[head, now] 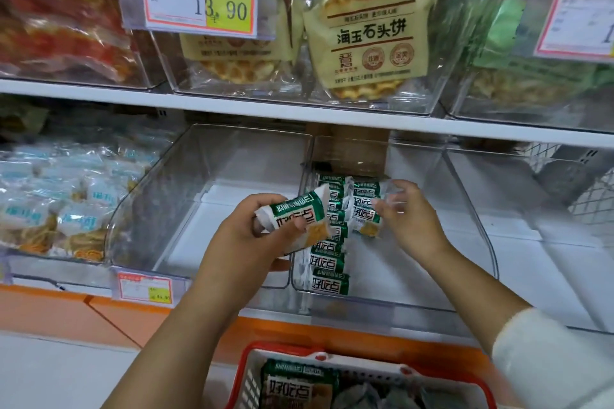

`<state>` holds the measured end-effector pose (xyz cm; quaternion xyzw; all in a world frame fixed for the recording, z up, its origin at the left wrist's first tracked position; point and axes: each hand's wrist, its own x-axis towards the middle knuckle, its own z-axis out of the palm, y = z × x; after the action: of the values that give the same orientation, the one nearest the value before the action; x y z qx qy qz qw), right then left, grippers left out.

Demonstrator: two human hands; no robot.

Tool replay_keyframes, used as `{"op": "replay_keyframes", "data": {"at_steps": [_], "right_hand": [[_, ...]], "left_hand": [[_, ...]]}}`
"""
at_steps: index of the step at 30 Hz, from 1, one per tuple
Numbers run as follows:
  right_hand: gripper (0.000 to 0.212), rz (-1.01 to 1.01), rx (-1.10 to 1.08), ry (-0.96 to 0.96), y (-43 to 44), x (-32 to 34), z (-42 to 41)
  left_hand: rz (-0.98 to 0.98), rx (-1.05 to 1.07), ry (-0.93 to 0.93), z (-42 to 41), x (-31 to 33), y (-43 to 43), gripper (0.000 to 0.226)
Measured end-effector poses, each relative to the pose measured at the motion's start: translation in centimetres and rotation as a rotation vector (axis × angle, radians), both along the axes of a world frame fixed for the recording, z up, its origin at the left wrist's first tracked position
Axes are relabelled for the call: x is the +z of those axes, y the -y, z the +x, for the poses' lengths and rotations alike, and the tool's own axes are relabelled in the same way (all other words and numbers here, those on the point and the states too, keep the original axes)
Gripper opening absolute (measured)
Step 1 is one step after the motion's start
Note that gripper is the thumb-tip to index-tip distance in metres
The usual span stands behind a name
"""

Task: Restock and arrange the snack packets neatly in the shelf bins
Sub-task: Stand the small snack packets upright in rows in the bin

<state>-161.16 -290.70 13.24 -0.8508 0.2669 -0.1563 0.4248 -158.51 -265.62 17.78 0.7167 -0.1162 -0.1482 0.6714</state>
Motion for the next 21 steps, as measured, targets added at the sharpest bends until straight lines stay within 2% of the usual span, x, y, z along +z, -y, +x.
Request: {"op": "replay_keyframes", "data": {"at_steps": [4,7,9,12,13,15,17,19,21], "right_hand": [[0.047,0.308,0.37,0.038,-5.3,5.6,-5.4],[0.025,0.354,0.44,0.073,-7.0,6.4,-6.8],[0.021,0.372,0.402,0.11,-7.1,6.2,-6.8],[0.014,0.394,0.173,0.177,-4.8,4.3,-5.8],[0.013,0.329,0.045,0.177,-3.4,3.4,-5.1],[0.017,0.071,-0.121,0.078,-0.6,1.5,-3.6],[0.023,-0.081,-0.125,-0.1,1.0,-0.3,-2.2],[0.024,0.002,-0.095,-0.213,1.5,-1.8,-1.0],[0.029,0.147,-0.059,-0.245,1.7,-3.2,0.1]], "left_hand": [[0.044,-0.067,0.037,-1.3,0.3,0.6,0.011],[0.033,-0.092,0.039,-2.3,0.5,1.3,0.014],[0.038,-0.091,0.055,-2.9,0.3,1.8,0.016],[0.266,0.022,0.296,-2.5,-0.7,1.6,0.032],[0.347,0.069,0.371,-2.1,-1.0,1.3,0.045],[0.429,0.101,0.441,-1.3,-1.7,0.7,0.064],[0.496,0.052,0.461,-1.0,-2.4,0.3,0.071],[0.542,-0.028,0.428,-0.9,-3.3,0.2,0.071],[0.588,-0.1,0.399,-1.1,-3.8,0.1,0.067]]}}
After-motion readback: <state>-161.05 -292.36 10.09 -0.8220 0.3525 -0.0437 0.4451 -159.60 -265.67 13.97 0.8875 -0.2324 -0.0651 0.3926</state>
